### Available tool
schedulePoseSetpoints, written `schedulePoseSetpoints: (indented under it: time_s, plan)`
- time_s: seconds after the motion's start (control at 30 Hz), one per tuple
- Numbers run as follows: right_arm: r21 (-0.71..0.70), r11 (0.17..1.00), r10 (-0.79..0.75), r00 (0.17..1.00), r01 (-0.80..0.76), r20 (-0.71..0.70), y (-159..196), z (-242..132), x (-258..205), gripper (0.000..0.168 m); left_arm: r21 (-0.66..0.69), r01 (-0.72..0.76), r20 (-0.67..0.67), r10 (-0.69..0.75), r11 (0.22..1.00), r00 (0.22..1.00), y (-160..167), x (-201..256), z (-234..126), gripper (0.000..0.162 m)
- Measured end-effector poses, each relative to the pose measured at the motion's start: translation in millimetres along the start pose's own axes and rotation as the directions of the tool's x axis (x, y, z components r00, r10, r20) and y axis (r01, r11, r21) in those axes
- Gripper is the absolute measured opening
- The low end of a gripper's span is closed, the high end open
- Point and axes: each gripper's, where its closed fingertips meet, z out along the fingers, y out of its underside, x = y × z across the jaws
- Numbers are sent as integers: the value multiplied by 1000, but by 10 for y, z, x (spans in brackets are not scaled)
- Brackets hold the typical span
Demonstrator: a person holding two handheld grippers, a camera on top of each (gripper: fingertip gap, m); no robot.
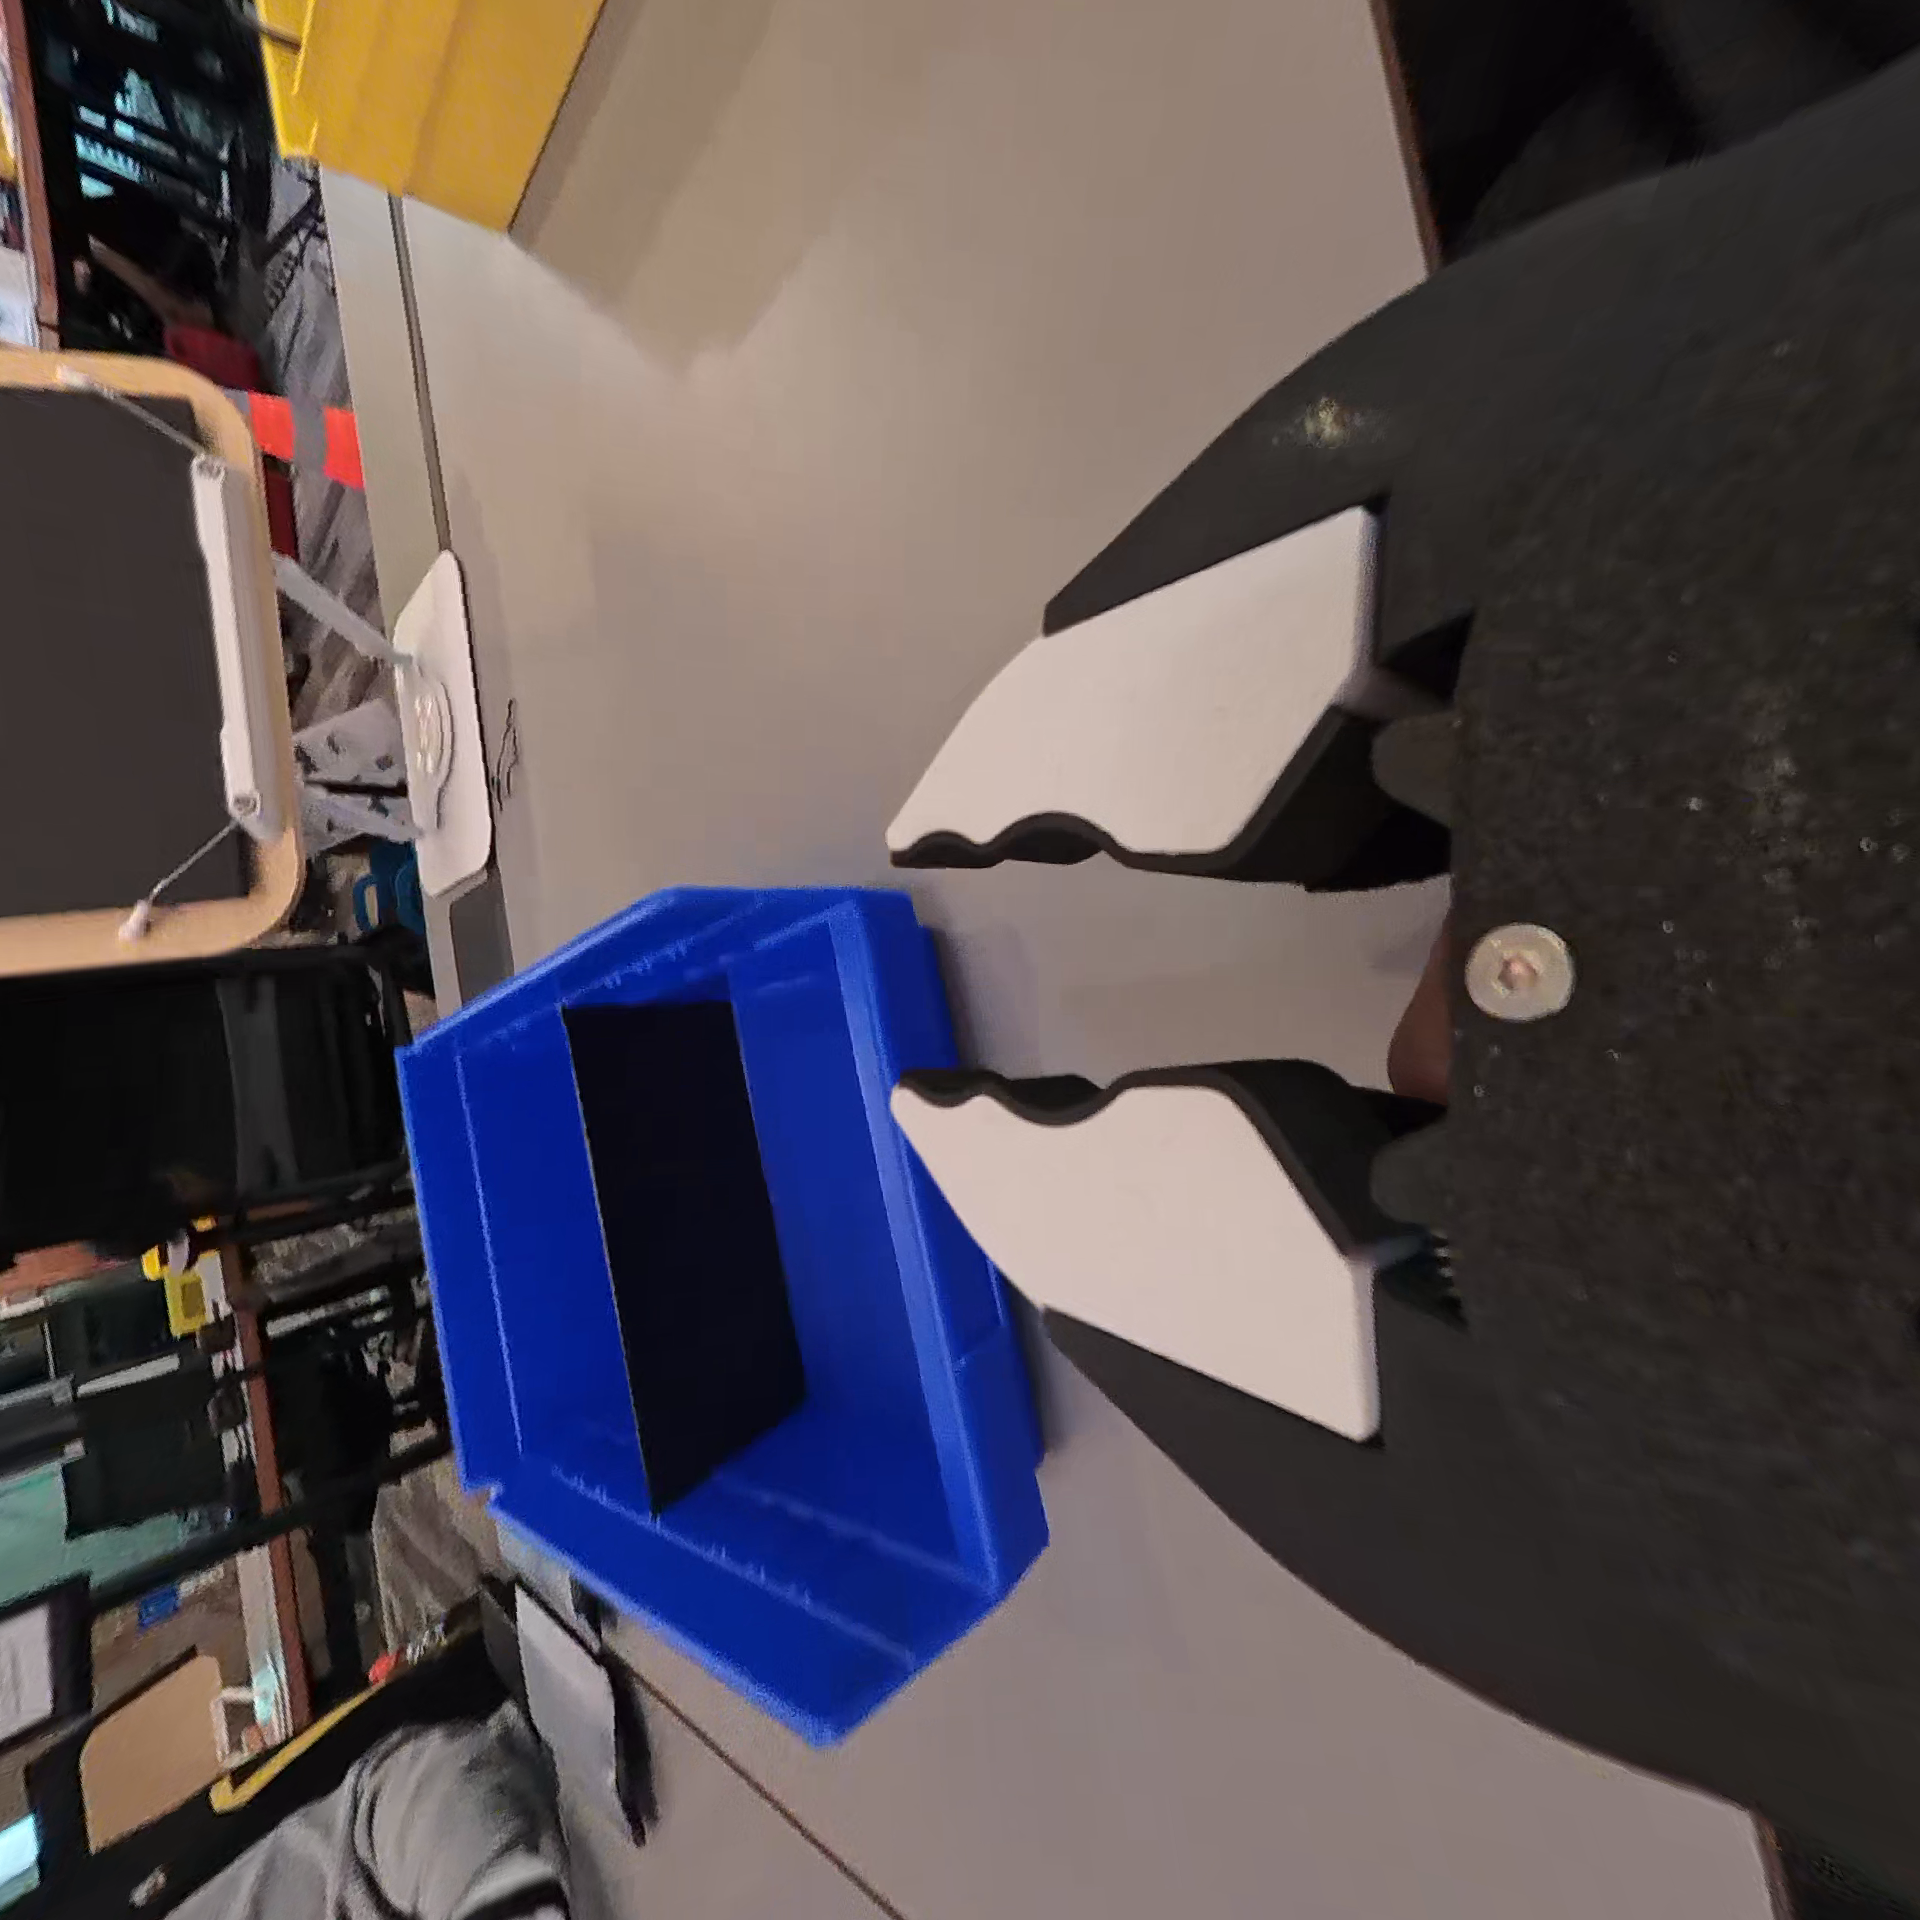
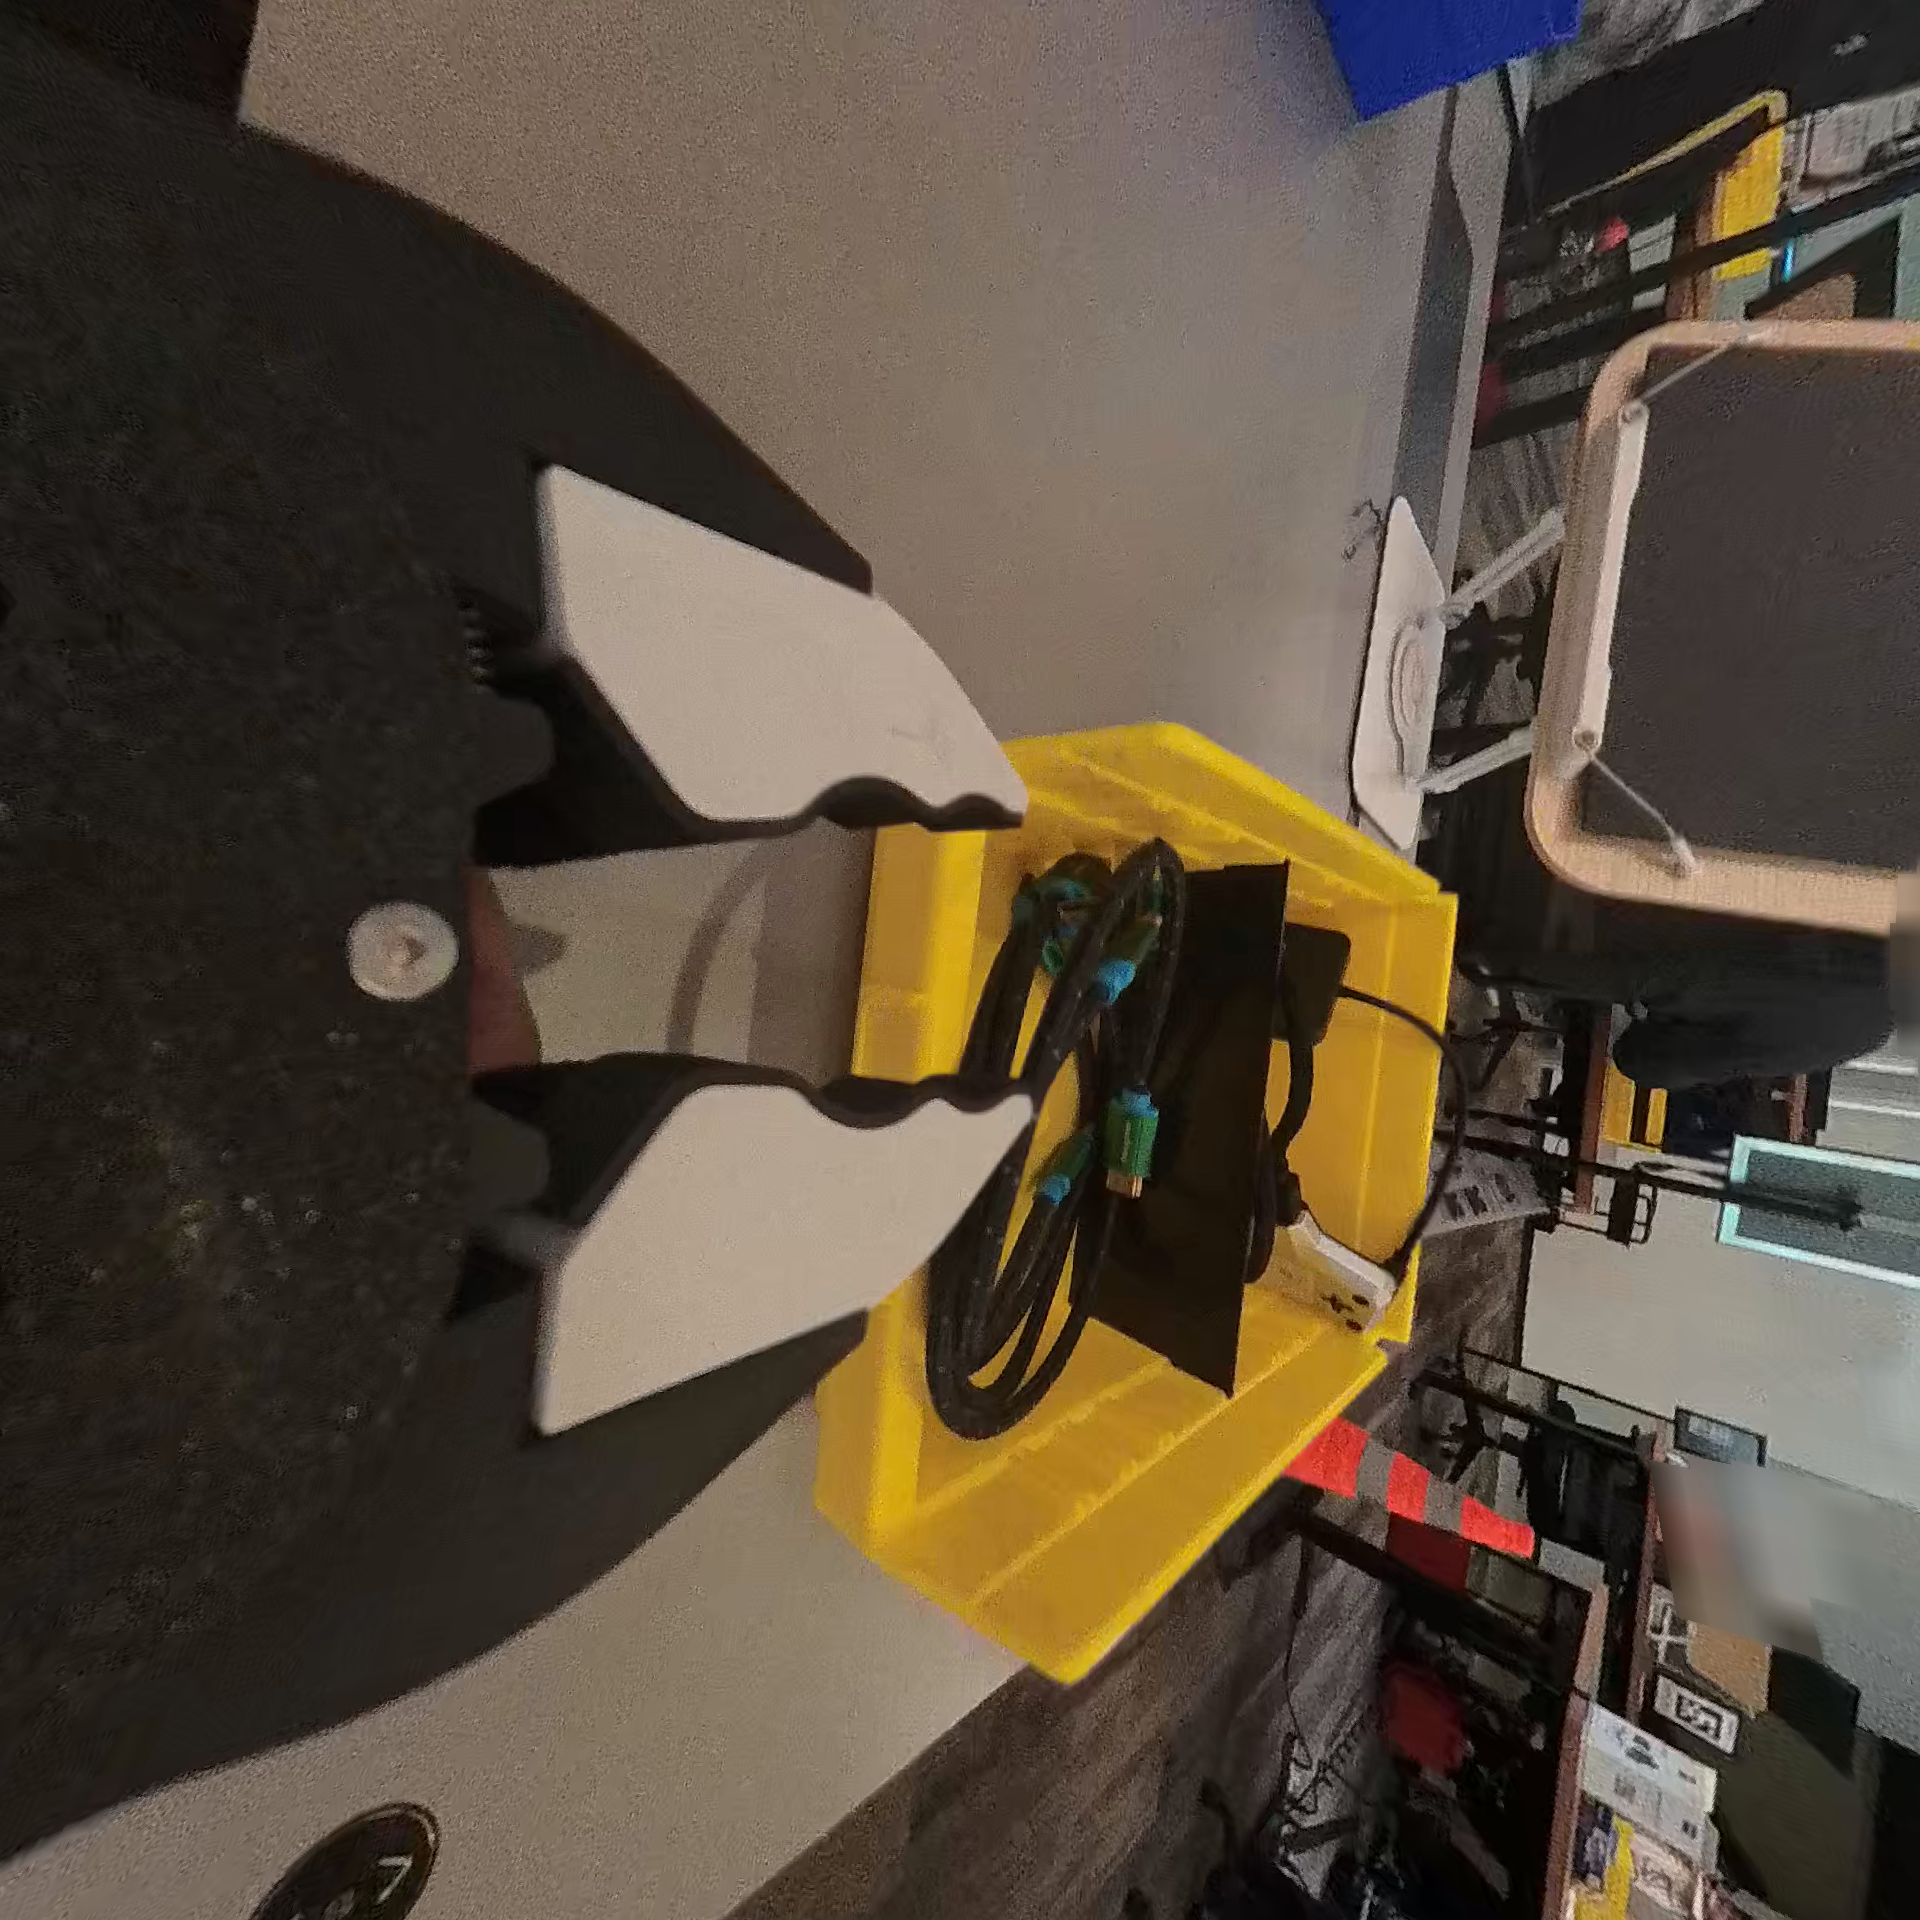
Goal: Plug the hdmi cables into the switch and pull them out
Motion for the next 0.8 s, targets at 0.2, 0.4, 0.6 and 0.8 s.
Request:
schedulePoseSetpoints:
  time_s: [0.2,0.4,0.6,0.8]
  plan:
    - [-4,1000,8,997,-8,-71,4,-86,255,43,24,112,-49,-111,993,993,-49,32,6,35]
    - [19,998,-51,995,53,-80,-56,-82,224,41,20,176,-79,-174,984,982,-51,-22,41,35]
    - [9,996,-91,993,92,-76,-59,0,174,41,26,160,-74,-158,987,985,-47,-10,-9,35]
    - [5,992,-127,990,127,-66,-60,62,131,41,22,152,-60,-151,988,987,-37,-11,-52,36]
